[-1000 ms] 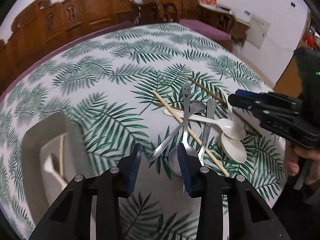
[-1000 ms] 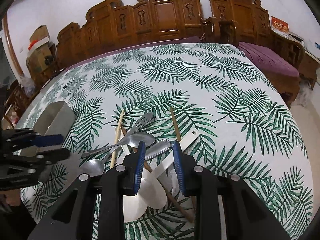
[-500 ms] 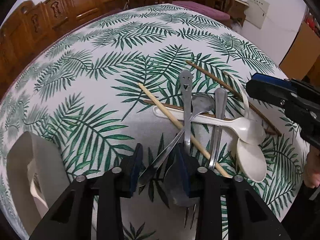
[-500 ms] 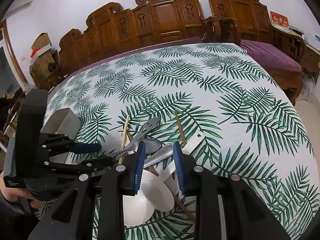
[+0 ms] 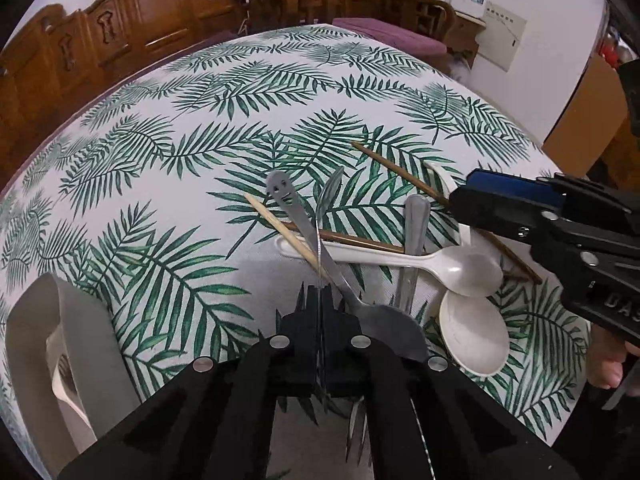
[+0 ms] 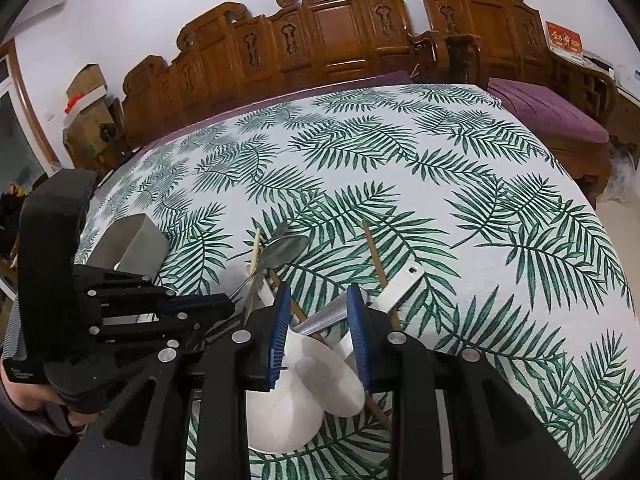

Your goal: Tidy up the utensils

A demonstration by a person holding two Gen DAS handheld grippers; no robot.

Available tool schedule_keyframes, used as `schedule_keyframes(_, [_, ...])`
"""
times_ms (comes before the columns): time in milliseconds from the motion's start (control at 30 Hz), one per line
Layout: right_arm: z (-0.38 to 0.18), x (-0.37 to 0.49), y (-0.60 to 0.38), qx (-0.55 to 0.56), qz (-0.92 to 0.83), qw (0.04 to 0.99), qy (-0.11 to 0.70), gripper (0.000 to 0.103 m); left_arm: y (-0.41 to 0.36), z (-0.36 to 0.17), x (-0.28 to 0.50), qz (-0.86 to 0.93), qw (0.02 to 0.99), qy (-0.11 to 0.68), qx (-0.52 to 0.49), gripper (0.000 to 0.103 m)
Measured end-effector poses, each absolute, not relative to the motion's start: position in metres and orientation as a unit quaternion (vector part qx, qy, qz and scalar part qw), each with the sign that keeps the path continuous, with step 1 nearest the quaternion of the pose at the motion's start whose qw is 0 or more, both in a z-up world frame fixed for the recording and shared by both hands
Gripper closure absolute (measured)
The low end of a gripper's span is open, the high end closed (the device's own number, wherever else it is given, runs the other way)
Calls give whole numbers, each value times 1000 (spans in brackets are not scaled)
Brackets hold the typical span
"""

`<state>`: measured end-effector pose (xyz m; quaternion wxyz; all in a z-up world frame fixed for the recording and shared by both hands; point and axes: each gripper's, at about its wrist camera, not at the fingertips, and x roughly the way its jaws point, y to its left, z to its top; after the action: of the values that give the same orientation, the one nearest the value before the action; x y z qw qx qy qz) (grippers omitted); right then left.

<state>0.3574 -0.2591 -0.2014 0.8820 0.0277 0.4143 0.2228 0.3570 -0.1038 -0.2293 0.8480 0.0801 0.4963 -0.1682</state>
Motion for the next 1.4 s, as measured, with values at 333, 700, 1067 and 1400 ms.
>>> schedule_keyframes(333, [-208, 360, -236, 32, 237, 873, 425, 72, -79, -189, 319, -175, 872, 456, 33, 102])
schedule_keyframes(700, [-226, 360, -195, 18, 253, 853, 457, 72, -44, -169, 291, -163, 890, 426, 7, 102])
schedule_keyframes(1067, [-242, 372, -184, 17, 230, 846, 481, 72, -29, -160, 289, -171, 896, 410, -18, 102])
schedule_keyframes(1400, [-242, 385, -173, -8, 216, 855, 472, 88, -25, -160, 288, -172, 896, 409, -26, 102])
